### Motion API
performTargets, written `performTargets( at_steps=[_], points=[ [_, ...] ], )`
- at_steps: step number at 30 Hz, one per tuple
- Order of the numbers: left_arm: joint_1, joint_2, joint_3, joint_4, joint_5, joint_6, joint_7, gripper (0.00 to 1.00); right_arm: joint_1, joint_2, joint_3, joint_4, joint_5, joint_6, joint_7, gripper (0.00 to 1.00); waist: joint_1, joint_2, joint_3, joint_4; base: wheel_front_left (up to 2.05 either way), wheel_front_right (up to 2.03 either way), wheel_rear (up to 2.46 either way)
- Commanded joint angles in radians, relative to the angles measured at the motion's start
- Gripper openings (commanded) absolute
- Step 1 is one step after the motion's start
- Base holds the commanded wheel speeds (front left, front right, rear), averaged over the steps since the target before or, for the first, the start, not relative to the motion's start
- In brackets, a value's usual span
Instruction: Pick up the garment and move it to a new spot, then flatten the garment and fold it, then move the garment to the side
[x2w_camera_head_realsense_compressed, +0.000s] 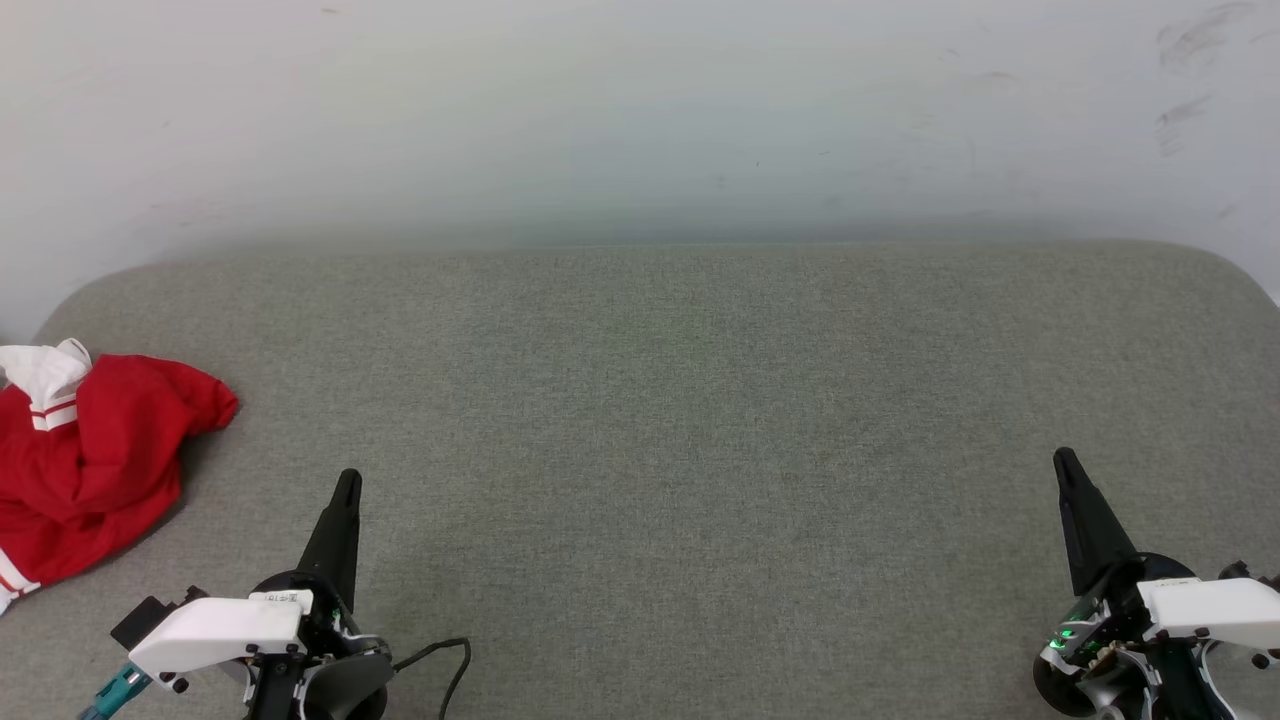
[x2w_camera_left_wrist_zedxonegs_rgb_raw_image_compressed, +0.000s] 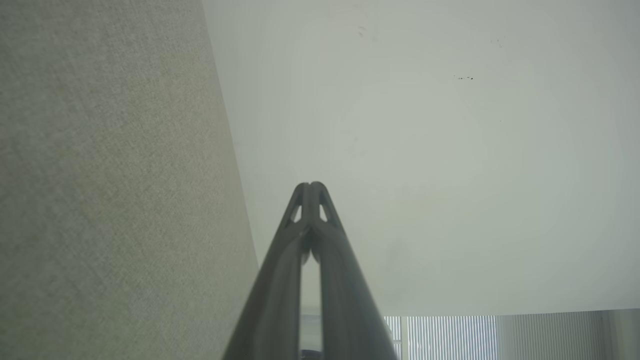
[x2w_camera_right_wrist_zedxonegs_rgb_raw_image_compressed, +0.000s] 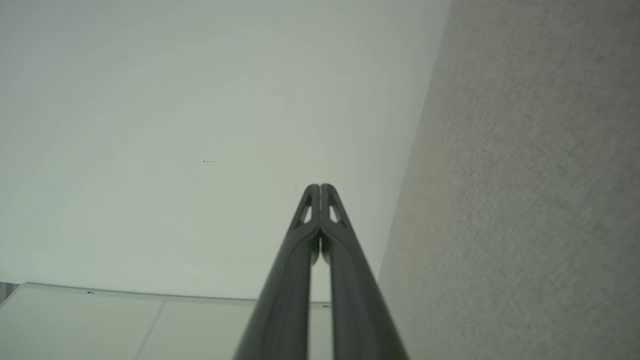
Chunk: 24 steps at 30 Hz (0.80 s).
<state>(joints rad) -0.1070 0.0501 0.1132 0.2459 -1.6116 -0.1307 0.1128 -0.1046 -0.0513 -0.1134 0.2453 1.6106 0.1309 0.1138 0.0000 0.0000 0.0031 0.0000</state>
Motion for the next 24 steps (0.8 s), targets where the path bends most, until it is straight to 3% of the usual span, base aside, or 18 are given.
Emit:
performTargets(
  at_steps=[1, 17, 18, 24],
  points=[
    [-0.008, -0.001, 0.002, -0.003, 0.004, -0.003, 0.001, 0.0, -0.014, 0.005, 0.001, -0.001, -0.002, -0.001, -0.002, 0.0, 0.0, 0.0, 0.0, 0.0, 0.0, 0.0, 0.0],
    [-0.008, -0.001, 0.002, -0.003, 0.004, -0.003, 0.001, 0.0, -0.014, 0.005, 0.001, -0.001, -0.002, -0.001, -0.002, 0.0, 0.0, 0.0, 0.0, 0.0, 0.0, 0.0, 0.0],
    [0.0, 0.0, 0.0, 0.0, 0.0, 0.0, 0.0, 1.0, 0.0, 0.0, 0.0, 0.0, 0.0, 0.0, 0.0, 1.0, 0.0, 0.0, 0.0, 0.0, 0.0, 0.0, 0.0],
    [0.033, -0.003, -0.011, 0.024, 0.002, 0.0, -0.006, 1.0, 0.041, 0.0, 0.001, 0.019, -0.004, 0.0, -0.009, 1.0, 0.0, 0.0, 0.0, 0.0, 0.0, 0.0, 0.0]
  ],
)
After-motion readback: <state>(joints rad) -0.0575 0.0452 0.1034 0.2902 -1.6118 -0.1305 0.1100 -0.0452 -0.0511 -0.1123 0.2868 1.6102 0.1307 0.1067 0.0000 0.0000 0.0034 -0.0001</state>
